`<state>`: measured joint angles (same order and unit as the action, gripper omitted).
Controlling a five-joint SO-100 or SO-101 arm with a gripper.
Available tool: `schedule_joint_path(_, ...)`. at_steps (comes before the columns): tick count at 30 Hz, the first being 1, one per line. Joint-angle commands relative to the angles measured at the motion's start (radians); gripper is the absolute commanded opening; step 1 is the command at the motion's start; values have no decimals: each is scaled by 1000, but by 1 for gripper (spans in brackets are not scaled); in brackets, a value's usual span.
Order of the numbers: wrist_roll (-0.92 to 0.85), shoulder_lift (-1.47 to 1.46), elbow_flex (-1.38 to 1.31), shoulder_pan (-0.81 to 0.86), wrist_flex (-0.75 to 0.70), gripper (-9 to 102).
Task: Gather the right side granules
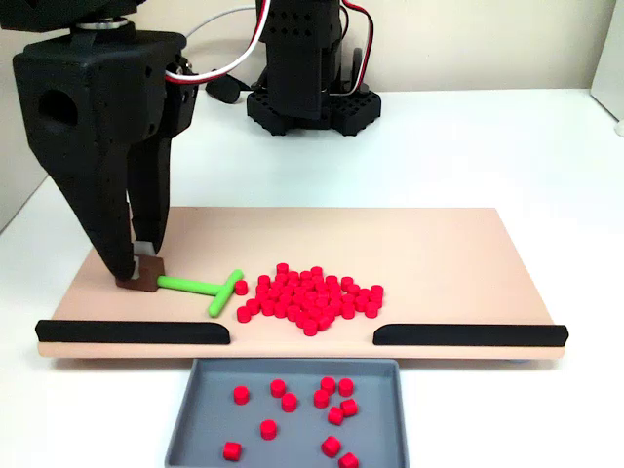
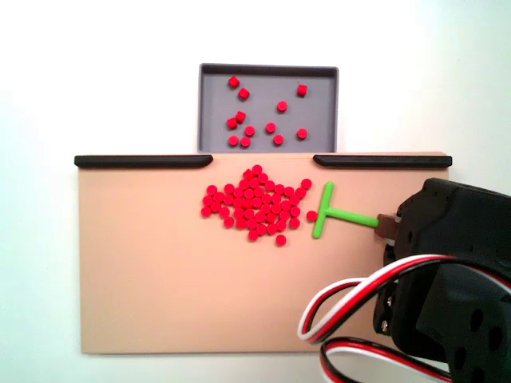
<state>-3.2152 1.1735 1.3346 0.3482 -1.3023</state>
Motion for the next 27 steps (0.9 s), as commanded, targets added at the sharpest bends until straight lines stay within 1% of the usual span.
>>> schedule_joint_path(1, -15, 0, -17, -14, 5, 0)
schedule_joint_path(27, 25, -5, -17, -55, 5, 0)
